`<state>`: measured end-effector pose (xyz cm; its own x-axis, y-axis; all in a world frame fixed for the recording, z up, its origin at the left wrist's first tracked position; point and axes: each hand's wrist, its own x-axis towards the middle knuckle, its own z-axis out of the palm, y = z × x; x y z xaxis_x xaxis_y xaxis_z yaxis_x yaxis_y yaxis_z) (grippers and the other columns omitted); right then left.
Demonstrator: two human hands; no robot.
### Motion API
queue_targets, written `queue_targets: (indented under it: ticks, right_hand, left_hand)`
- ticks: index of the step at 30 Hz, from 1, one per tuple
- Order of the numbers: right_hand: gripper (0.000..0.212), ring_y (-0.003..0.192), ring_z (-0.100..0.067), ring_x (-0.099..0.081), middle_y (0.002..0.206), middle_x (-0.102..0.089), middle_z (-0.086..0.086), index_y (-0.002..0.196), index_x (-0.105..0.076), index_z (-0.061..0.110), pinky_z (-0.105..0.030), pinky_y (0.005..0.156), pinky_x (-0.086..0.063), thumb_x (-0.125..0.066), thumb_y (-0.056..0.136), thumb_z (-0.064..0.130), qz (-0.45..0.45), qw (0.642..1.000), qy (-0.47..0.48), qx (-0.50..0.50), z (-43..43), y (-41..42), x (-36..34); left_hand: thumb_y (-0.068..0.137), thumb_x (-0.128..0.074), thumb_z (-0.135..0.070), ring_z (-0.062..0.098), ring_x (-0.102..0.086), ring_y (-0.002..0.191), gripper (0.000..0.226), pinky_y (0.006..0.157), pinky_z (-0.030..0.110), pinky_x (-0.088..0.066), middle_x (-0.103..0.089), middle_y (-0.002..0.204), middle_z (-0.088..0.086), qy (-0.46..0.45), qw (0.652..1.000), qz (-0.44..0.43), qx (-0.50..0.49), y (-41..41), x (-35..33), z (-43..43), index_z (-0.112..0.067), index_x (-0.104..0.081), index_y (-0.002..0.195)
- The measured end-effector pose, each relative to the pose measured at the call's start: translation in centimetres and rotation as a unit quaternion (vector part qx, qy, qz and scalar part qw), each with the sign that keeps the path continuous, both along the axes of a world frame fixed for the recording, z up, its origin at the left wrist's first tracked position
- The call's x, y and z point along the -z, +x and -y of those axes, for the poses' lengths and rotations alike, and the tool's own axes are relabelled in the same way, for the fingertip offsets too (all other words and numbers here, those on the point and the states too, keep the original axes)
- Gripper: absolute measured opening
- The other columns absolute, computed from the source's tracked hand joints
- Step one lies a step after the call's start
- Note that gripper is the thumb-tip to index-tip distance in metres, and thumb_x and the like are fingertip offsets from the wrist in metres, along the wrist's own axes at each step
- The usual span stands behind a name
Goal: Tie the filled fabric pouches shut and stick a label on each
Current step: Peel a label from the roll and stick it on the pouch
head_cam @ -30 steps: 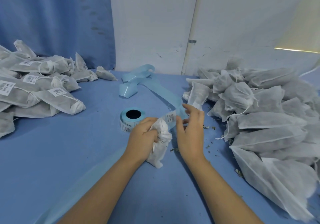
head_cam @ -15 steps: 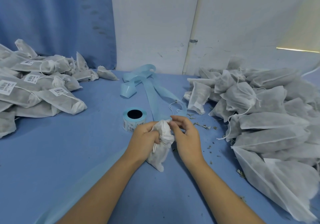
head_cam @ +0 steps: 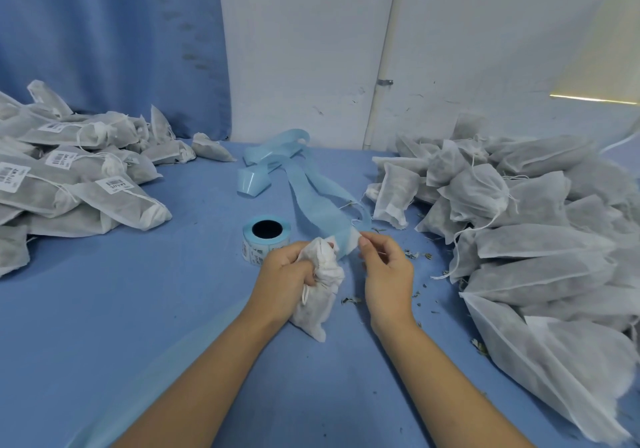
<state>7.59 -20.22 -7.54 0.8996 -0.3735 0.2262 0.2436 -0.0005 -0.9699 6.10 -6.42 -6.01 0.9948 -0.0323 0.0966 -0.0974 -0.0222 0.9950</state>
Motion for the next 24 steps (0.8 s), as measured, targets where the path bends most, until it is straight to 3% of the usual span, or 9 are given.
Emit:
queue_targets:
  ticks: [3,5,7,9,11,13,15,19,24]
  right_hand:
    - [0.020,0.070,0.000,-0.059,0.071,-0.065,0.014,0.085,-0.068,0.027,-0.017,0.075,-0.048,-0.059,0.094,0.012,-0.003,0.996,0.076,0.045,0.2,0.0,-0.1]
    - [0.019,0.076,-0.001,-0.063,0.077,-0.068,0.010,0.087,-0.069,0.026,-0.015,0.076,-0.049,-0.059,0.094,0.011,-0.002,0.993,0.098,0.067,0.3,0.0,-0.3]
    - [0.018,0.076,0.003,-0.062,0.084,-0.070,0.010,0.090,-0.070,0.026,-0.012,0.075,-0.048,-0.061,0.092,0.011,-0.005,0.992,0.091,0.086,0.5,-0.1,-0.4]
    - [0.023,0.066,0.006,-0.057,0.083,-0.069,0.012,0.092,-0.072,0.026,-0.008,0.067,-0.046,-0.060,0.090,0.007,-0.010,0.992,0.089,0.091,0.8,-0.1,-0.4]
    - [0.025,0.063,0.006,-0.056,0.081,-0.069,0.013,0.092,-0.072,0.025,-0.007,0.063,-0.045,-0.058,0.089,0.005,-0.015,0.991,0.104,0.084,0.8,-0.2,-0.5]
    - [0.023,0.067,0.005,-0.059,0.075,-0.069,0.014,0.093,-0.069,0.022,-0.008,0.066,-0.047,-0.057,0.091,0.003,-0.005,0.991,0.115,0.072,0.7,-0.3,-0.8]
    - [0.027,0.069,0.001,-0.058,0.071,-0.063,0.006,0.100,-0.063,0.020,-0.012,0.072,-0.047,-0.051,0.093,-0.003,0.015,0.990,0.128,0.051,0.6,-0.4,-1.1]
    - [0.043,0.070,-0.005,-0.051,0.067,-0.054,0.007,0.107,-0.054,0.021,-0.015,0.072,-0.044,-0.039,0.088,-0.015,0.060,0.988,0.142,0.002,0.3,-0.8,-1.4]
    - [0.044,0.071,-0.005,-0.049,0.067,-0.051,0.013,0.114,-0.047,0.027,-0.016,0.082,-0.041,-0.042,0.079,-0.001,0.134,0.986,-0.018,-0.097,-0.7,-1.8,-1.4]
  left_hand:
    - [0.054,-0.045,-0.006,0.010,-0.051,0.064,0.018,0.060,0.022,-0.041,-0.055,0.062,-0.003,-0.032,0.999,-0.013,-0.029,0.0,-0.3,-0.1,-0.009,-0.061,0.062]
    - [0.067,-0.047,0.006,0.010,-0.053,0.069,0.026,0.059,0.017,-0.042,-0.058,0.067,-0.004,-0.055,0.997,-0.008,-0.050,0.2,-0.5,-0.1,-0.014,-0.064,0.068]
    - [0.074,-0.044,0.016,0.011,-0.058,0.086,0.043,0.067,0.012,-0.044,-0.065,0.091,-0.005,-0.071,0.996,0.016,-0.060,0.5,-0.6,-0.2,-0.014,-0.067,0.094]
    - [0.078,-0.046,0.019,-0.001,-0.058,0.103,0.060,0.076,0.007,-0.045,-0.062,0.117,-0.012,-0.093,0.993,0.037,-0.061,0.7,-0.8,-0.2,-0.017,-0.058,0.125]
    - [0.082,-0.049,0.019,-0.015,-0.054,0.106,0.065,0.084,0.006,-0.045,-0.056,0.123,-0.023,-0.106,0.991,0.060,-0.060,0.8,-1.1,-0.1,-0.017,-0.048,0.137]
    - [0.084,-0.053,0.015,-0.017,-0.050,0.111,0.065,0.093,0.008,-0.043,-0.053,0.127,-0.025,-0.104,0.990,0.076,-0.059,0.8,-1.2,0.1,-0.022,-0.049,0.137]
    - [0.085,-0.055,0.012,-0.008,-0.051,0.118,0.063,0.099,0.014,-0.043,-0.053,0.134,-0.017,-0.108,0.989,0.075,-0.062,0.7,-1.1,0.2,-0.032,-0.052,0.131]
    - [0.085,-0.059,0.010,-0.014,-0.058,0.099,0.062,0.078,0.005,-0.046,-0.064,0.110,-0.027,-0.116,0.989,0.062,-0.069,1.0,-0.8,0.1,-0.036,-0.056,0.127]
    - [0.081,-0.064,0.011,-0.012,-0.061,0.096,0.063,0.073,0.006,-0.047,-0.066,0.113,-0.019,-0.151,0.986,0.035,-0.068,1.2,-0.8,0.0,-0.041,-0.060,0.116]
